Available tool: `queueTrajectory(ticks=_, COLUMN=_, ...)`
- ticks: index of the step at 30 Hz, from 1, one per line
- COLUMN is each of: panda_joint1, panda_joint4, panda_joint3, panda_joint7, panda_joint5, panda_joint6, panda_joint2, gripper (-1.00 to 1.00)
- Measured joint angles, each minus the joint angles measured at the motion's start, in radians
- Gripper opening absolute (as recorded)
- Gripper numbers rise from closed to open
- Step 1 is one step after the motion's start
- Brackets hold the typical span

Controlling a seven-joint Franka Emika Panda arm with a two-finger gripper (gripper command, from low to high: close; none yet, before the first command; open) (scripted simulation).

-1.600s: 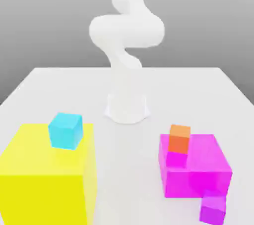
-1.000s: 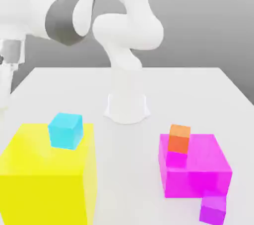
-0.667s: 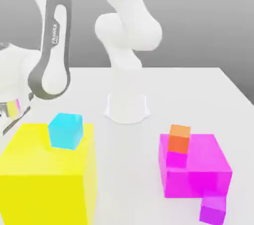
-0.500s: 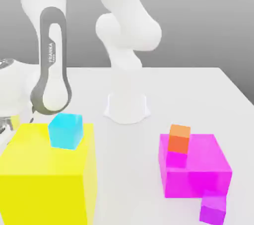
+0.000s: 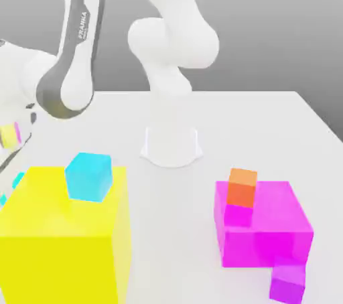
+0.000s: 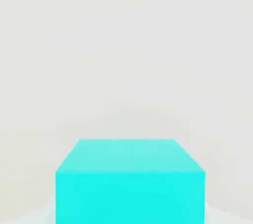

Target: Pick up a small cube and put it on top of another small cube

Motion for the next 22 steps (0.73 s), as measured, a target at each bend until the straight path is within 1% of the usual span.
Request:
queueTrajectory(ticks=3, panda_joint1=0.044, panda_joint4=0.070, panda_joint3=0.025, panda_joint7=-0.037, panda_joint5=-0.043, panda_joint6=-0.118, panda_joint2=-0.055, gripper=-1.00)
queueTrajectory(ticks=8, panda_joint1=0.148, panda_joint4=0.171, panda_joint3=0.079, panda_joint7=-0.129, panda_joint5=-0.034, panda_joint6=-0.334, panda_joint2=-0.171, gripper=-1.00)
queueTrajectory(ticks=10, panda_joint1=0.181, panda_joint4=0.203, panda_joint3=0.108, panda_joint7=-0.169, panda_joint5=-0.009, panda_joint6=-0.420, panda_joint2=-0.222, gripper=-1.00)
queueTrajectory(ticks=13, panda_joint1=0.263, panda_joint4=0.219, panda_joint3=0.162, panda_joint7=-0.223, panda_joint5=0.078, panda_joint6=-0.542, panda_joint2=-0.311, gripper=-1.00)
queueTrajectory(ticks=15, panda_joint1=0.278, panda_joint4=0.195, panda_joint3=0.164, panda_joint7=-0.240, panda_joint5=0.115, panda_joint6=-0.532, panda_joint2=-0.328, gripper=-1.00)
queueTrajectory(ticks=18, panda_joint1=0.280, panda_joint4=0.126, panda_joint3=0.168, panda_joint7=-0.246, panda_joint5=0.126, panda_joint6=-0.425, panda_joint2=-0.291, gripper=-1.00)
queueTrajectory(ticks=19, panda_joint1=0.280, panda_joint4=0.111, panda_joint3=0.169, panda_joint7=-0.246, panda_joint5=0.127, panda_joint6=-0.401, panda_joint2=-0.281, gripper=1.00)
queueTrajectory(ticks=22, panda_joint1=0.280, panda_joint4=0.111, panda_joint3=0.169, panda_joint7=-0.246, panda_joint5=0.127, panda_joint6=-0.401, panda_joint2=-0.281, gripper=1.00)
